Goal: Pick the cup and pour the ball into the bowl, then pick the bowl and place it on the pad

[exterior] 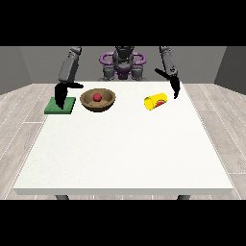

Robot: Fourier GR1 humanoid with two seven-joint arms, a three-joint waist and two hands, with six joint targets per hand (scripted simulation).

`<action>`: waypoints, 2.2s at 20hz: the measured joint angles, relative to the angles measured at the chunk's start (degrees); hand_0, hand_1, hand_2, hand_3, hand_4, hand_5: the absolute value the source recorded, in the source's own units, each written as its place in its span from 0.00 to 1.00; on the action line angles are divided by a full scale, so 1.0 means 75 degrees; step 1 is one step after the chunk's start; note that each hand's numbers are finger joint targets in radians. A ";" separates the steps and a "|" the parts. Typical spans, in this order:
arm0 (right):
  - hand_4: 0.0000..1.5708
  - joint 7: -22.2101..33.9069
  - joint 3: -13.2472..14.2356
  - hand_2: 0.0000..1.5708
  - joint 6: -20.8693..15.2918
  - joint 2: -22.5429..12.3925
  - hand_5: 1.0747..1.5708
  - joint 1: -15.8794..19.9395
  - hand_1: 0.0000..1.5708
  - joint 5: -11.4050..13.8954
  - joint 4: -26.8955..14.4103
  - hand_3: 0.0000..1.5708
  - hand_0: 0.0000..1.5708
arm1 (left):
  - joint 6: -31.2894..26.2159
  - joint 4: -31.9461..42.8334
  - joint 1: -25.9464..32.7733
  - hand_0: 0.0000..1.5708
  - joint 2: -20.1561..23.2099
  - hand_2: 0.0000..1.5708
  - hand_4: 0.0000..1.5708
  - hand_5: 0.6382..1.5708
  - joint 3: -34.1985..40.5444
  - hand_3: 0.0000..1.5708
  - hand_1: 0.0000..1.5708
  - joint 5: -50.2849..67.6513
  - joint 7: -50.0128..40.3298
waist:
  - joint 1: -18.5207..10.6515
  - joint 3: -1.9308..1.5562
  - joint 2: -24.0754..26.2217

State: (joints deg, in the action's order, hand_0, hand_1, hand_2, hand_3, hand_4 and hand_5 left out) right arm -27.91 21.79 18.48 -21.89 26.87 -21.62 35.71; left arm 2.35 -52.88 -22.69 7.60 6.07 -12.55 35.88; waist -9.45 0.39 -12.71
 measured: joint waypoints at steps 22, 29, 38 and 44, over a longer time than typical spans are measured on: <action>0.64 -0.0519 -0.0295 1.00 -0.1423 0.0907 0.92 0.0363 1.00 0.0304 -0.1066 1.00 1.00 | -0.0634 -0.1353 0.0124 0.00 0.0296 0.00 0.00 0.07 -0.0194 0.00 0.00 0.0234 -0.0711 | -0.0416 0.0208 -0.0065; 0.83 -0.1670 -0.1242 1.00 -0.3304 0.0323 0.99 -0.0809 1.00 0.1724 -0.0230 1.00 1.00 | -0.0853 -0.1770 -0.0379 0.00 0.0278 0.00 0.00 0.08 -0.0521 0.00 0.00 0.0124 -0.0615 | -0.1333 0.0551 -0.0597; 0.73 -0.0270 -0.1576 1.00 -0.4599 -0.1023 1.00 -0.1222 1.00 0.2612 0.0157 1.00 1.00 | -0.0985 -0.1774 -0.0690 0.00 0.0147 0.00 0.00 0.08 -0.0791 0.00 0.00 0.0015 -0.0767 | -0.2150 0.0390 -0.0733; 0.82 0.2114 -0.2087 1.00 -0.4392 -0.1521 0.98 -0.1145 1.00 0.2969 0.0212 1.00 1.00 | -0.0955 -0.1212 -0.0616 0.00 0.0031 0.00 0.00 0.09 -0.0723 0.00 0.00 0.0034 -0.0853 | -0.2048 0.0117 -0.0132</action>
State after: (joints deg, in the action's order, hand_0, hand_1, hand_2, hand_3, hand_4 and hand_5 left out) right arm -12.05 6.14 -14.46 -33.29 18.29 0.65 37.30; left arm -4.81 -61.96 -27.31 7.84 0.65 -12.30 29.49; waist -24.81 1.26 -13.70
